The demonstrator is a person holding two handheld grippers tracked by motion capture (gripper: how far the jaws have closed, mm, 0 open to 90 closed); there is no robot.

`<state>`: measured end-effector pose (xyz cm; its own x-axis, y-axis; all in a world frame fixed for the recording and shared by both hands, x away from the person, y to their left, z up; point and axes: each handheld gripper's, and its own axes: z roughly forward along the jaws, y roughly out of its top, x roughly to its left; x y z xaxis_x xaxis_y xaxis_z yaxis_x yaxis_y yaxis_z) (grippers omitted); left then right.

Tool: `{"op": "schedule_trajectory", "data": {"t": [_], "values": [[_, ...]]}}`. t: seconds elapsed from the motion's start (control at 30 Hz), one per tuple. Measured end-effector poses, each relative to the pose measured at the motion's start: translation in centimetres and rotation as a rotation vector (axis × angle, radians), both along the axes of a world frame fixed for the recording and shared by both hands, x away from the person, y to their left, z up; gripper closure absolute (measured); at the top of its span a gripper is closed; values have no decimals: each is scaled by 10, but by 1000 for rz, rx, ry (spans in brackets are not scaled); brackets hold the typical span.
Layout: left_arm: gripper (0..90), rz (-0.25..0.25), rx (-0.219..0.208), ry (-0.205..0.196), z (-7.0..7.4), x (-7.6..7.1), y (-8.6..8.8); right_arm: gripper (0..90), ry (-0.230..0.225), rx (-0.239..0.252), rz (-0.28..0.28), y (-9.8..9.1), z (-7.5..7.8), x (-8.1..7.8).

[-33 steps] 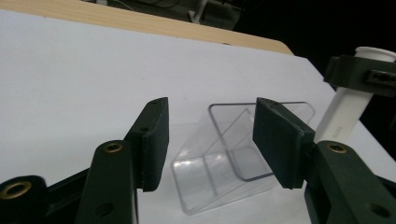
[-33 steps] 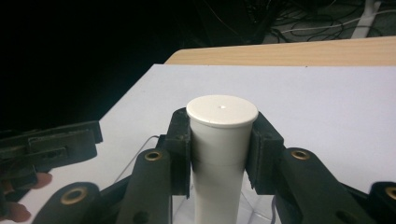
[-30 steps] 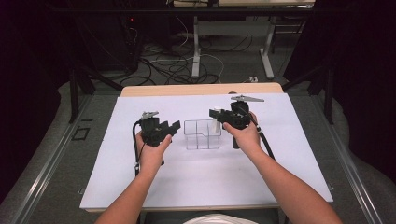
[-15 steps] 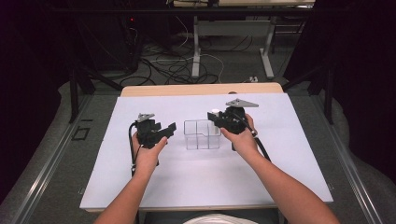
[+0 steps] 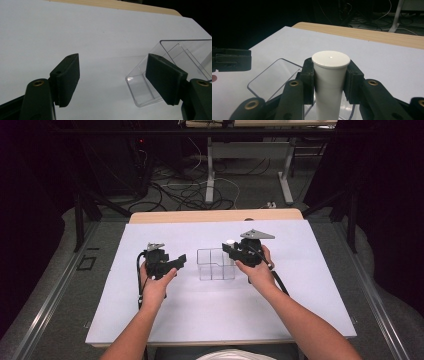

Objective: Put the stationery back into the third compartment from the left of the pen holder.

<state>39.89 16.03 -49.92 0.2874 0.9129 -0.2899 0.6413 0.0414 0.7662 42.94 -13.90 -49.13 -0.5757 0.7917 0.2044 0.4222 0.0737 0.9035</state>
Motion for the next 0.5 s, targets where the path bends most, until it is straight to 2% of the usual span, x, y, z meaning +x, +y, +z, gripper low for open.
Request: {"op": "schedule_trajectory", "data": {"t": [0.1,0.3,0.43,0.5], "values": [[279,3,-11,-2,-1,1,0,664,-8,-1,2,1,-1,0],[209,5,15,6,-6,3,0,653,-4,-15,3,1,-2,-1],[172,22,8,19,-8,4,2,510,-3,-4,5,0,-1,-1],[167,31,4,13,-9,4,4,456,-8,0,13,-2,1,-3]]}}
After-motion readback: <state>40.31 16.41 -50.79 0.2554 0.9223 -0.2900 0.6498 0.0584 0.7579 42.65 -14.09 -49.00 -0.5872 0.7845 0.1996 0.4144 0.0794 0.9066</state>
